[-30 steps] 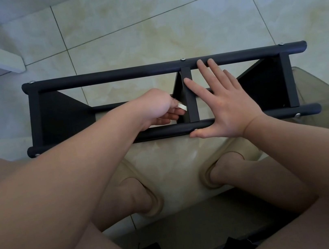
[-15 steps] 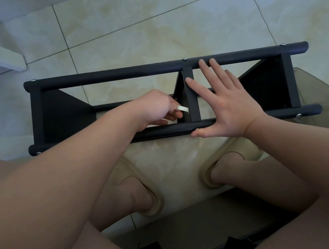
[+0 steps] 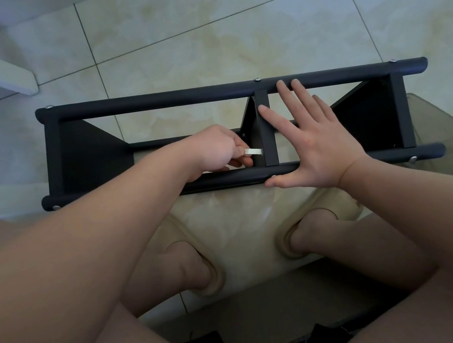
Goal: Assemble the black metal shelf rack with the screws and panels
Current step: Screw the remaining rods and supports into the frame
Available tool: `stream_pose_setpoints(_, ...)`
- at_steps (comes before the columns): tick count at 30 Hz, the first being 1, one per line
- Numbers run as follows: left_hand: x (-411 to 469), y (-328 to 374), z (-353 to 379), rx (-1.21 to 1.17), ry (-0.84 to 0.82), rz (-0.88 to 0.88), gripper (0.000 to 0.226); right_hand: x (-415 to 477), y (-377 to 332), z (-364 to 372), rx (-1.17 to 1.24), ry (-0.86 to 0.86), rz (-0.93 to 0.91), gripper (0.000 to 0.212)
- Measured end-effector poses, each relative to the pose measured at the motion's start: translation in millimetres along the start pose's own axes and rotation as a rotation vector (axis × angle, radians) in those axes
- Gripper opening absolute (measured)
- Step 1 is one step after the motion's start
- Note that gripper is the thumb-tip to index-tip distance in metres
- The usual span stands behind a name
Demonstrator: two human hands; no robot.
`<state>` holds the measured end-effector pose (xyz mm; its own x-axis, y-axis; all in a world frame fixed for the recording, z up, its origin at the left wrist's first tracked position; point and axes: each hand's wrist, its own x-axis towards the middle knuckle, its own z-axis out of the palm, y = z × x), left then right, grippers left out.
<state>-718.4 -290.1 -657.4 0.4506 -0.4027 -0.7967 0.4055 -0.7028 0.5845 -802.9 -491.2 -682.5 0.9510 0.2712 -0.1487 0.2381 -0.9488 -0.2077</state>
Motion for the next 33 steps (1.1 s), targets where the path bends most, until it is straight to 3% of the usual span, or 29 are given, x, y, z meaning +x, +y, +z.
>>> stream_pose_setpoints(29,0.3,-3.9,5.2,0.168,0.047,0.025,0.023,-1.0,-0.2,-0.9,0.019,-0.003,-0.003,0.119)
stream_pose_setpoints(33,-3.2,9.3,0.3,0.369,0.077,0.046,0.017,-0.9,0.3,-1.7,0.032,-0.037,-0.003,0.12)
